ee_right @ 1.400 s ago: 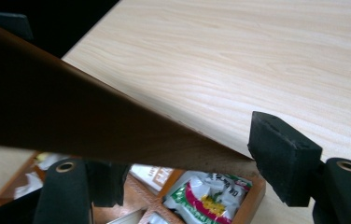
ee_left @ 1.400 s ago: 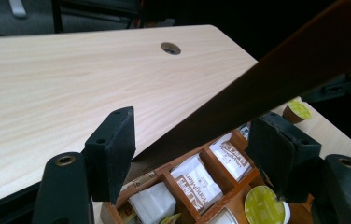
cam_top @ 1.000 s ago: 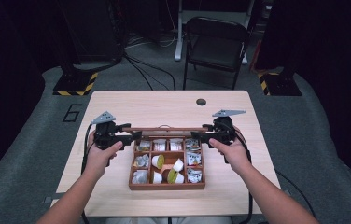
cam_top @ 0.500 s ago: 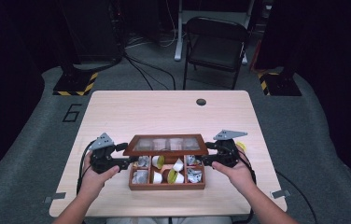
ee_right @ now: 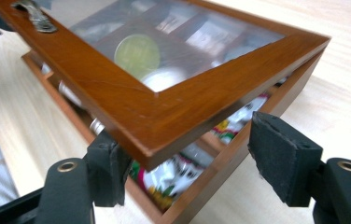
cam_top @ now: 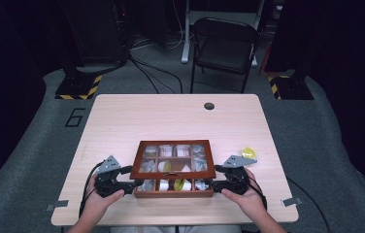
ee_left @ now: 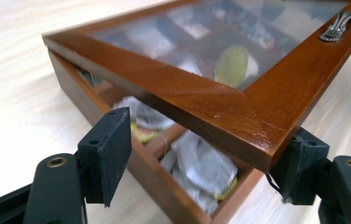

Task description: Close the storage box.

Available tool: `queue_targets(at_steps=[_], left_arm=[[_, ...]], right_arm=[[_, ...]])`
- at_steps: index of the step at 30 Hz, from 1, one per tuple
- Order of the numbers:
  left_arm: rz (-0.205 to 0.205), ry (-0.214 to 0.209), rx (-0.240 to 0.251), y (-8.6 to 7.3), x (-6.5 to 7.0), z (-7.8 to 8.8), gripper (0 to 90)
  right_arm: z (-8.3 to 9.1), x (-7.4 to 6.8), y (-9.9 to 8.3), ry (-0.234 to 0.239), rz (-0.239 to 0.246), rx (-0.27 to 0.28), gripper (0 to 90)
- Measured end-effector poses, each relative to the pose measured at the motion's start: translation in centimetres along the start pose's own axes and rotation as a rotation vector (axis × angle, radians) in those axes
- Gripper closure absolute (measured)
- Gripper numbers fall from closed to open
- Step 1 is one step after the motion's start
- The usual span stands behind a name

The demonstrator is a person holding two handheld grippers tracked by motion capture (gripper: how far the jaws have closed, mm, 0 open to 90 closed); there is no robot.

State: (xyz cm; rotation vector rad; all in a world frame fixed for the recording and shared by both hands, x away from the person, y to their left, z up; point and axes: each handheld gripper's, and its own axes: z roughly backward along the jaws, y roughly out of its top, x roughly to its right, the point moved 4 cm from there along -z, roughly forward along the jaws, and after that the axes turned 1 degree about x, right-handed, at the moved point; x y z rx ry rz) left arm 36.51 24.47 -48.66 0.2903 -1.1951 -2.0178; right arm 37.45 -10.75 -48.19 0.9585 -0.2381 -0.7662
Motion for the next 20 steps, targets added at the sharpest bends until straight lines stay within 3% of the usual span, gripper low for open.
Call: queue_targets(at_steps=[8,10,14,17,20], left_arm=[[0.008,-0.003,-0.078,-1.9,0.4,-0.3,29.2],[0.008,-0.018,-0.1,-2.5,0.8,-0.4,29.3],[-0.033,-0.011,-0.136,-3.0,1.0,0.0,29.6],[-0.017,-0.019,-0.129,-3.2,1.0,0.6,31.4],[-0.009,-0.002,-0.131,-3.6,0.8,1.2,31.4]], right_arm=[[0.0,-0.6,-1.9,0.014,0.0,-0.027,32.0],[-0.1,-0.5,-2.4,0.013,0.001,-0.058,31.9],[0.1,-0.5,-3.1,0.016,0.029,-0.099,32.3],[0.6,-0.5,-3.4,0.035,0.022,-0.092,32.3],[1.5,-0.4,-3.8,0.026,0.03,-0.09,32.3]])
